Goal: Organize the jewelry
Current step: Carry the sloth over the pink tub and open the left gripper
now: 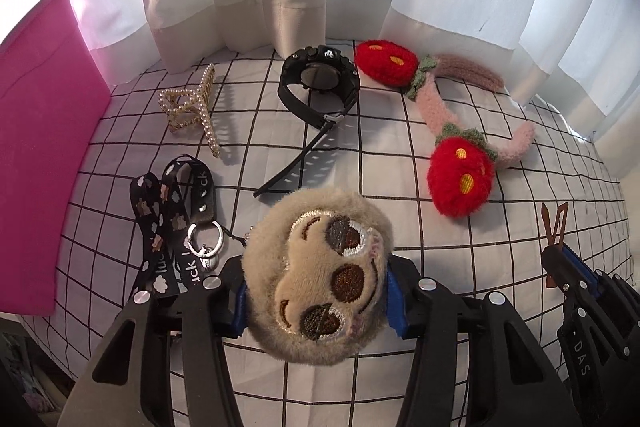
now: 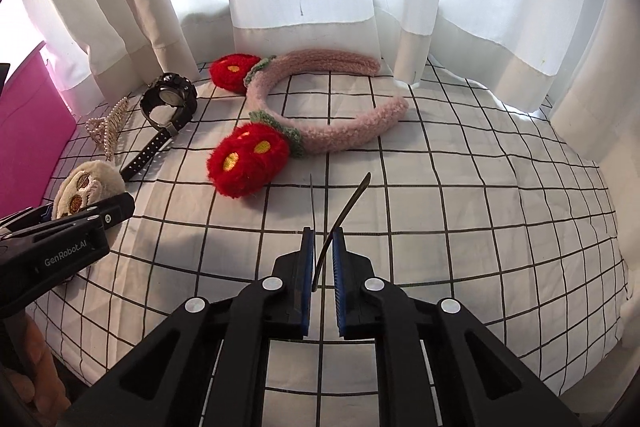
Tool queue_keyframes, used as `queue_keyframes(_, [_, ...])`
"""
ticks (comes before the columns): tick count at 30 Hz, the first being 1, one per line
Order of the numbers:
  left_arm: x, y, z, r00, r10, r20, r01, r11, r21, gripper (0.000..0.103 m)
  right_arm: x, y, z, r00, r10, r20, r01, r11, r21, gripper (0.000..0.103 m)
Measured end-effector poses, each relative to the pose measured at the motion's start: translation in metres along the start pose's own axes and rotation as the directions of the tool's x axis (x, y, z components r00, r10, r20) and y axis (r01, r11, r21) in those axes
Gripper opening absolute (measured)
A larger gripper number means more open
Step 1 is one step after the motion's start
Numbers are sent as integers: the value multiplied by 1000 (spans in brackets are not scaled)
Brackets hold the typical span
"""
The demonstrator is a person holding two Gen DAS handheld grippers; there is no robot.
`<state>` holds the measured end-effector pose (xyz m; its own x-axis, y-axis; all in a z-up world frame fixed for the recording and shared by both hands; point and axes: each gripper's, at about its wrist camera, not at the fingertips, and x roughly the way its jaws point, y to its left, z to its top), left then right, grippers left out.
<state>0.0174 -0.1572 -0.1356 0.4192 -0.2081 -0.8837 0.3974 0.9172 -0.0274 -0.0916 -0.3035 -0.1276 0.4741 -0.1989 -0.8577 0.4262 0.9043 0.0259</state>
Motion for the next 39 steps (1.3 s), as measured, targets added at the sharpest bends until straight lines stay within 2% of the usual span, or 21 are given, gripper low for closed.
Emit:
queue_keyframes(7, [-56,23,35,992,6,123,-1,999,-41,50,-44,36,42,994,47,100,-41,997,-64,9])
queue_keyframes(13, [-110,70,64,972,62,226,-40,994,-98,50,-83,87,86,976,113,188,-85,985,-150,9])
queue_keyframes(19, [-155,131,80,947,143,289,-94,980,-178,50,-115,161,121,944,222,245,-154,952,-266,9])
queue_keyframes(23, [-183,187,86,929,210,306,-133,958,-253,50,-132,223,141,915,316,249,-215,908,-360,9])
queue_keyframes(26, [-200,236,87,910,287,298,-189,929,-319,50,-139,274,153,891,394,227,-274,864,-423,9])
queue_keyframes(30, [-210,304,81,893,375,249,-258,879,-402,50,-138,347,161,863,480,159,-347,790,-506,9])
queue_keyframes(33, [-201,351,68,895,406,188,-290,847,-446,50,-123,397,165,852,519,74,-407,743,-531,9])
queue_keyframes(36, [-185,385,62,908,400,127,-299,828,-474,50,-103,436,162,860,510,-7,-430,719,-545,9])
queue_keyframes(39, [-166,400,56,917,390,76,-310,821,-479,50,-83,461,158,874,479,-74,-437,712,-550,9])
